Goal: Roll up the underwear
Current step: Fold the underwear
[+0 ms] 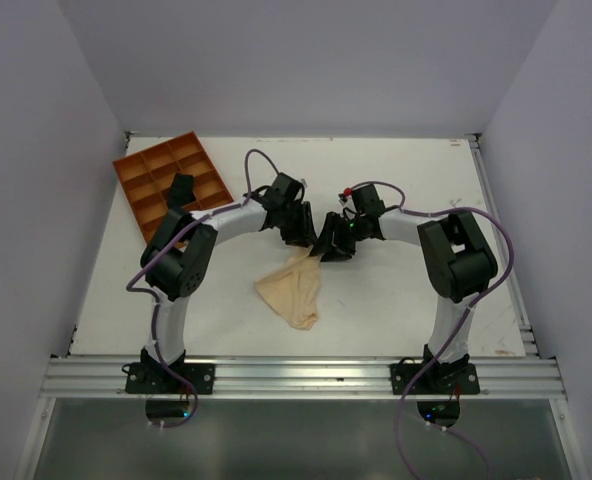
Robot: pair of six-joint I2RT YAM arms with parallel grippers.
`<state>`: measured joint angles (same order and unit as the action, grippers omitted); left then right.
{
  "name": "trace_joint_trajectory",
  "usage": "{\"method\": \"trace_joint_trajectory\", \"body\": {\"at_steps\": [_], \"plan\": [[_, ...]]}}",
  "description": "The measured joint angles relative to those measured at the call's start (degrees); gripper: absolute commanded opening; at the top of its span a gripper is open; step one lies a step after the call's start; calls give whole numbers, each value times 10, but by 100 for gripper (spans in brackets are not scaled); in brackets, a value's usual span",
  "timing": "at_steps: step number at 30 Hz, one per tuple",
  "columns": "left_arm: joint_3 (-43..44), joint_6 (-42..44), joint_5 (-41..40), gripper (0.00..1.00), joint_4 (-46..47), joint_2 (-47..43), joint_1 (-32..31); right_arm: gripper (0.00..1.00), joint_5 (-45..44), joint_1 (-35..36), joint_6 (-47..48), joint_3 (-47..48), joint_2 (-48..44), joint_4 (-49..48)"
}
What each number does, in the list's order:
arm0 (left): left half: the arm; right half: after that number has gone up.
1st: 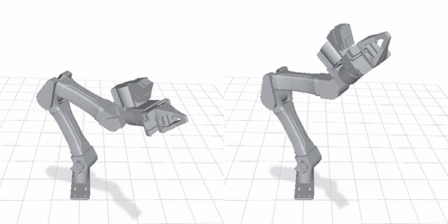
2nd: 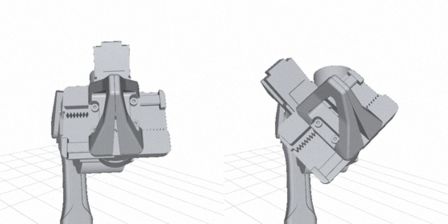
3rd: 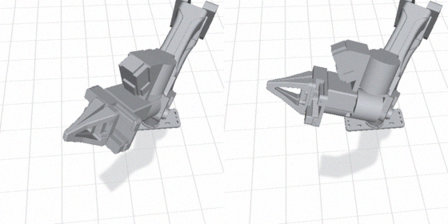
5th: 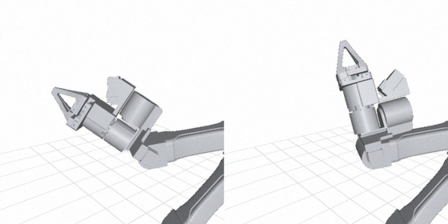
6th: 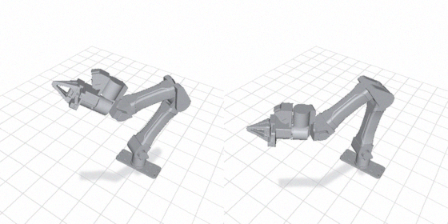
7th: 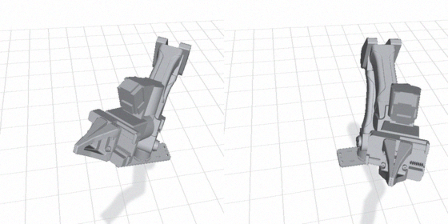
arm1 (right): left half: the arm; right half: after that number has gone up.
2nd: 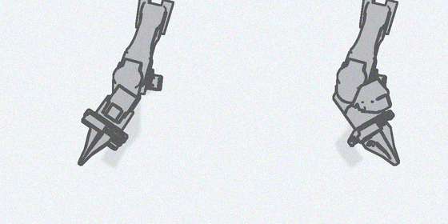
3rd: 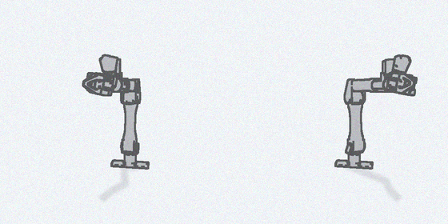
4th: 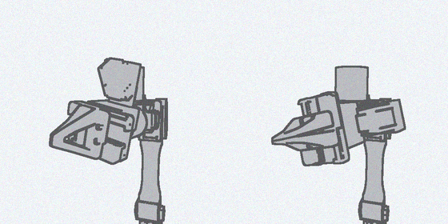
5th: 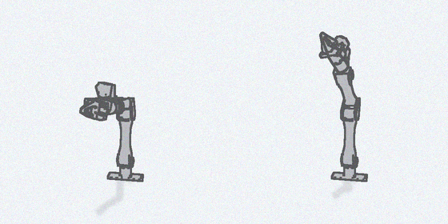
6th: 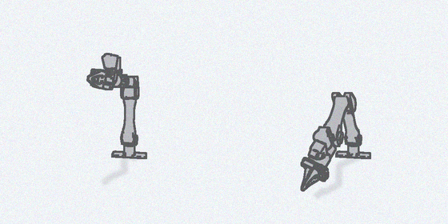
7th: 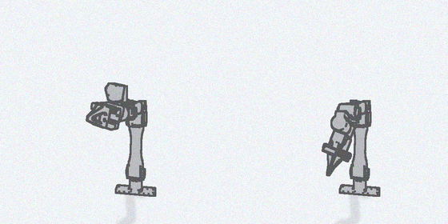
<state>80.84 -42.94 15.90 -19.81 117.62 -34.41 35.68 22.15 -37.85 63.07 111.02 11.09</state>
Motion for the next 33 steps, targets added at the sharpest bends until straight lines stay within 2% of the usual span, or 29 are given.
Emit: {"method": "trace_joint_trajectory", "body": {"at_steps": [21, 33], "plan": [[-1, -9, 7, 39, 4, 0, 8, 54, 5, 0, -25, -6, -1, -24], [-7, -24, 17, 39, 14, 1, 15, 52, -5, 15, -50, -10, -1, -36]]}}
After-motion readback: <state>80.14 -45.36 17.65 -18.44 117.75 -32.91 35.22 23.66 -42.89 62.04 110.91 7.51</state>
